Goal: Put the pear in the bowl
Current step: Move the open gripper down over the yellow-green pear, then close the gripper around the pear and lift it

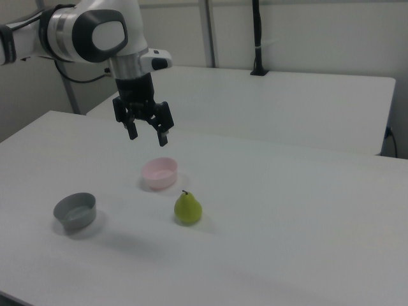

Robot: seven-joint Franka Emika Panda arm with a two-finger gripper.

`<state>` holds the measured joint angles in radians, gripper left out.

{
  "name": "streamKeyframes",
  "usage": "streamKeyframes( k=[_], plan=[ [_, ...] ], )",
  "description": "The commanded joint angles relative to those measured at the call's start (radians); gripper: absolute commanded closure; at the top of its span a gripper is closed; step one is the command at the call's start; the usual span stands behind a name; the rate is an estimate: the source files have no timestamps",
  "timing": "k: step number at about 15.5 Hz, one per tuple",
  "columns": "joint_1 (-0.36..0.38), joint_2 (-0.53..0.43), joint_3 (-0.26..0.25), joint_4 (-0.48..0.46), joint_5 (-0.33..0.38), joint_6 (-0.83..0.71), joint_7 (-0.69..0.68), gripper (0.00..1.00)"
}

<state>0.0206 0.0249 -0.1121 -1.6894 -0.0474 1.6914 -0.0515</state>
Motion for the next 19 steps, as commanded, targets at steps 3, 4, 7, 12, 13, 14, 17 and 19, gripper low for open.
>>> streamKeyframes(
  k=[3, 4, 7, 12, 13, 14, 17, 19],
  plan=[
    [0.012, 0.042, -0.020, 0.023, 0.009, 0.030, 0.012, 0.00],
    [0.013, 0.062, -0.026, 0.036, 0.008, 0.039, 0.009, 0.00],
    [0.015, 0.159, -0.031, 0.047, -0.020, 0.056, -0.011, 0.00],
    [0.015, 0.265, -0.040, 0.040, -0.035, 0.157, -0.057, 0.00],
    [0.015, 0.280, -0.040, 0.037, -0.037, 0.168, -0.073, 0.00],
    [0.015, 0.299, -0.040, 0.037, -0.037, 0.171, -0.088, 0.00],
    [0.015, 0.351, -0.043, 0.017, -0.084, 0.201, -0.120, 0.00],
    [0.015, 0.378, -0.043, -0.002, -0.100, 0.237, -0.119, 0.00]
  ],
)
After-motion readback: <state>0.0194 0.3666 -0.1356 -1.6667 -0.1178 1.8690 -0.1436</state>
